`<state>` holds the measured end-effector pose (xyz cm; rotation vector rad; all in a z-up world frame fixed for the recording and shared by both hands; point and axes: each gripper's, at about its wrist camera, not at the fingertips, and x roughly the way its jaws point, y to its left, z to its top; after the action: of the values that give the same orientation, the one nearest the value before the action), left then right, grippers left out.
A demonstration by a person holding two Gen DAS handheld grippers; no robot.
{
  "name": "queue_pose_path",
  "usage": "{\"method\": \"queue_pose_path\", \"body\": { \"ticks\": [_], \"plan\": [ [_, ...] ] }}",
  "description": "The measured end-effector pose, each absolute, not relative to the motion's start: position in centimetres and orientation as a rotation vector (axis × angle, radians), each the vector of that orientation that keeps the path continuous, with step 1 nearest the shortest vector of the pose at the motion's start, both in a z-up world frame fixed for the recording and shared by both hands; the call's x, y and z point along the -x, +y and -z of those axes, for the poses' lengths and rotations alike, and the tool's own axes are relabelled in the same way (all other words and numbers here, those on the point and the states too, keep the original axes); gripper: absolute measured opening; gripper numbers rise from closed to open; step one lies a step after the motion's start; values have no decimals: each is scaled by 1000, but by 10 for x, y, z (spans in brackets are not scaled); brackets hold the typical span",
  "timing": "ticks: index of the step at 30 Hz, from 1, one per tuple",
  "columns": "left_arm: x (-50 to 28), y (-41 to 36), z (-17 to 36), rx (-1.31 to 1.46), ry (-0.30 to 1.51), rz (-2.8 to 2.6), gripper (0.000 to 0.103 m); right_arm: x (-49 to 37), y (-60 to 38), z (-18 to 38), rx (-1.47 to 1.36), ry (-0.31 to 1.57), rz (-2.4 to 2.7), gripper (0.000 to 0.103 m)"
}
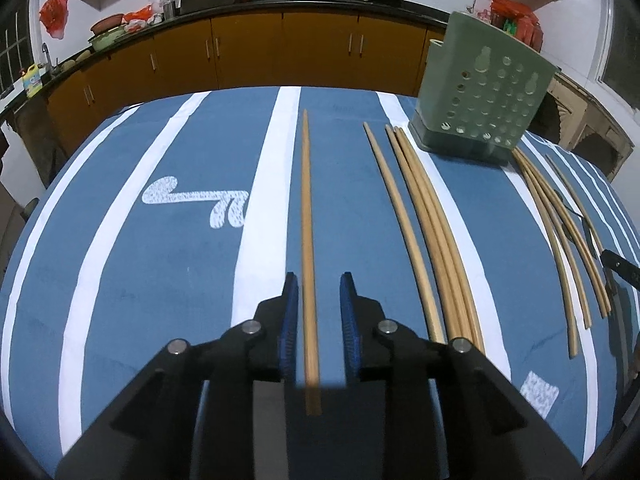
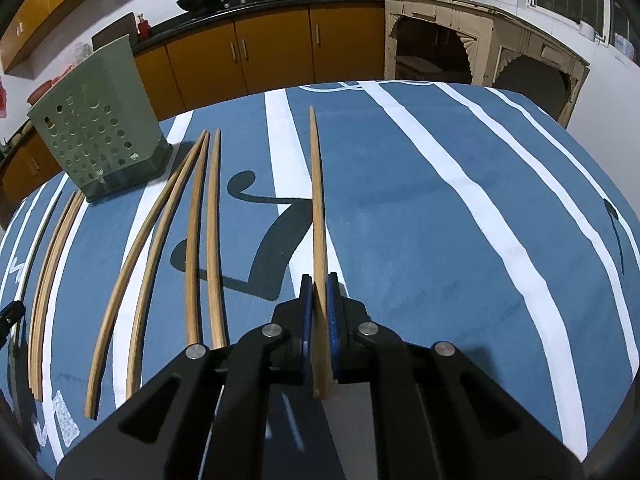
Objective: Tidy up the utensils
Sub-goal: 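Lift the chopsticks upright with both grippers and carry them over the green holder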
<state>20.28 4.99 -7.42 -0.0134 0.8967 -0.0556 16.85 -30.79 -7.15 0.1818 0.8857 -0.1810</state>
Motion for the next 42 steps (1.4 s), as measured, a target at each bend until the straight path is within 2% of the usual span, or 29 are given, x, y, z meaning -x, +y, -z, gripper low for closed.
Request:
{"method": "queue_pose_path", "body": {
  "ticks": [4, 6, 14, 28, 42],
  "plan": [
    [-197, 50, 75, 14, 897, 50, 20, -161, -304, 73, -155, 873, 178, 8],
    [-195, 52, 75, 12, 898, 37, 8, -160, -303, 73, -151, 874, 168, 8],
    [-187, 62, 57, 16, 857, 41, 8, -147, -308, 39, -166, 764, 143, 8],
    [-168, 86, -48, 116, 525, 51, 8, -136, -322, -30, -197, 529, 132, 7],
    [-196, 91, -103, 135, 434, 43, 7, -167, -327, -76, -211, 430, 114, 7]
  ]
}}
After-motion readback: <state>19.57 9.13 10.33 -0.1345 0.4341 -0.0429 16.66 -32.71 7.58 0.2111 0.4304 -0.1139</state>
